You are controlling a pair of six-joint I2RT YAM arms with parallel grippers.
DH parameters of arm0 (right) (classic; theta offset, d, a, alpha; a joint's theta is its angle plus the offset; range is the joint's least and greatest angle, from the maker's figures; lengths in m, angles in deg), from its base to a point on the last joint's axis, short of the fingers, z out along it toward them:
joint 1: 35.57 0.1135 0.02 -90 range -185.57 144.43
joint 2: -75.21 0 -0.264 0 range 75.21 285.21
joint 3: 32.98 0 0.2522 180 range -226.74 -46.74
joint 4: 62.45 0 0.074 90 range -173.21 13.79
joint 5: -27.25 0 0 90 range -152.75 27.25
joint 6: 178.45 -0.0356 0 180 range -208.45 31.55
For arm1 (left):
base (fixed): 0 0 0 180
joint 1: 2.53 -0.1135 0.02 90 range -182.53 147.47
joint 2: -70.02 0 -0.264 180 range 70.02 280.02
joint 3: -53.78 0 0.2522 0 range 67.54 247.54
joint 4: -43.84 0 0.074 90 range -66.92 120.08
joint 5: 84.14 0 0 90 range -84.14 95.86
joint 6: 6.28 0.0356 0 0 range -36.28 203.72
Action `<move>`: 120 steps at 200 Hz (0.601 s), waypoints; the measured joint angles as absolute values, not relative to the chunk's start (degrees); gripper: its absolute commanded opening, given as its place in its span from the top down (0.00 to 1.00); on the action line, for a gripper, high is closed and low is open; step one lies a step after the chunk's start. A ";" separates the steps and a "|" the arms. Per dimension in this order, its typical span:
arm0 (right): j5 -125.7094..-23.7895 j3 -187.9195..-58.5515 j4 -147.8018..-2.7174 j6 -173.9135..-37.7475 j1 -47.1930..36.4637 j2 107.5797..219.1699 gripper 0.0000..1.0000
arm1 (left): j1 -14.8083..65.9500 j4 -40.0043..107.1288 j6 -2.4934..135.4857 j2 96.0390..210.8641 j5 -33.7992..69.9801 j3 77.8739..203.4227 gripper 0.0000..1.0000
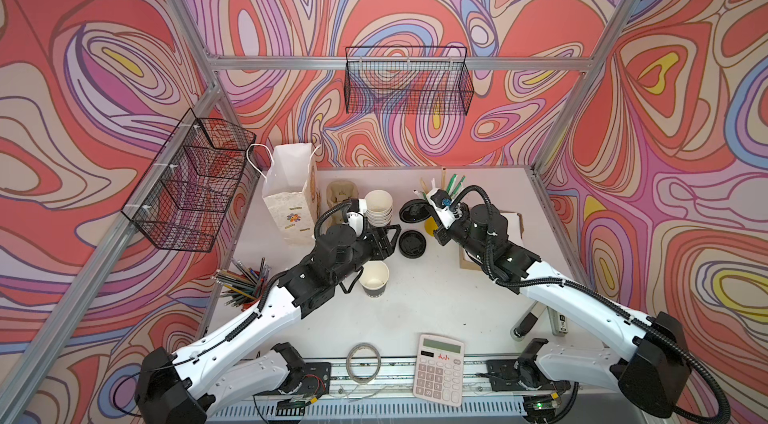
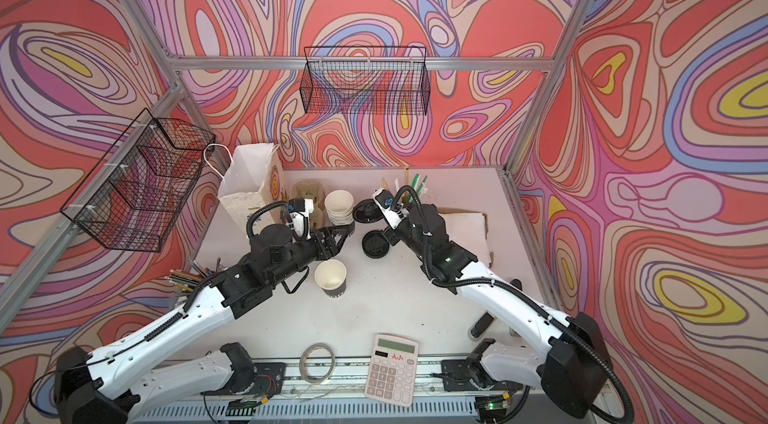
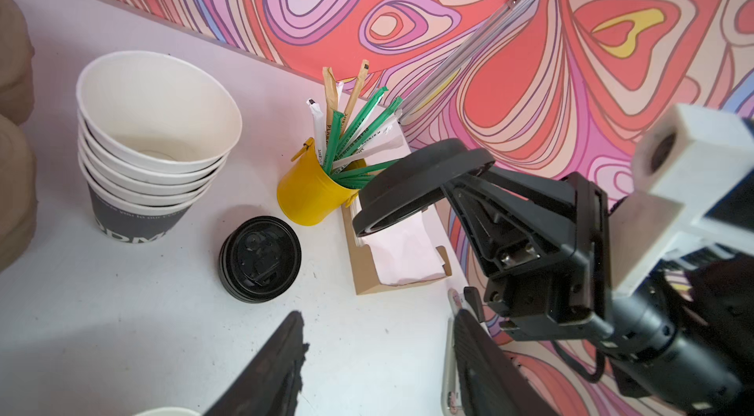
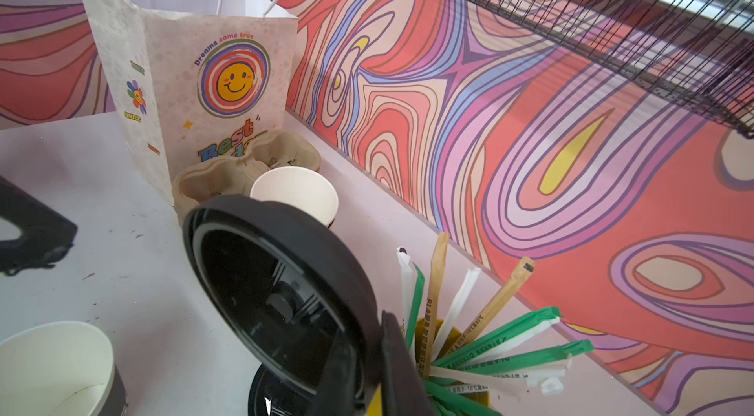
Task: Pack a coffee takeout order
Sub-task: Pass the lid.
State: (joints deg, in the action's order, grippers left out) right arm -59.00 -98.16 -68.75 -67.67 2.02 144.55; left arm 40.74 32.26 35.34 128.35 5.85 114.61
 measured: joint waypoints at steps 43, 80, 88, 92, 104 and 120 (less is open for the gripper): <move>-59.11 -97.75 -62.91 -62.45 2.02 145.21 1.00 | 39.78 27.67 15.51 128.15 4.43 116.25 0.24; -58.61 -96.02 -58.01 -58.97 3.13 145.78 1.00 | 39.69 27.64 -4.27 127.50 4.78 116.25 0.23; -58.52 -95.30 -56.83 -58.53 3.50 145.86 1.00 | 39.69 28.08 -7.42 127.50 4.71 116.25 0.23; -58.50 -94.86 -56.27 -58.32 3.68 145.91 1.00 | 39.69 28.23 -8.75 127.52 4.71 116.25 0.23; -58.35 -93.64 -54.71 -57.68 4.38 146.08 1.00 | 39.69 28.78 -12.42 127.65 4.50 116.25 0.22; -57.69 -92.50 -52.38 -56.94 5.54 146.58 1.00 | 39.69 29.63 -16.90 128.11 4.34 116.25 0.21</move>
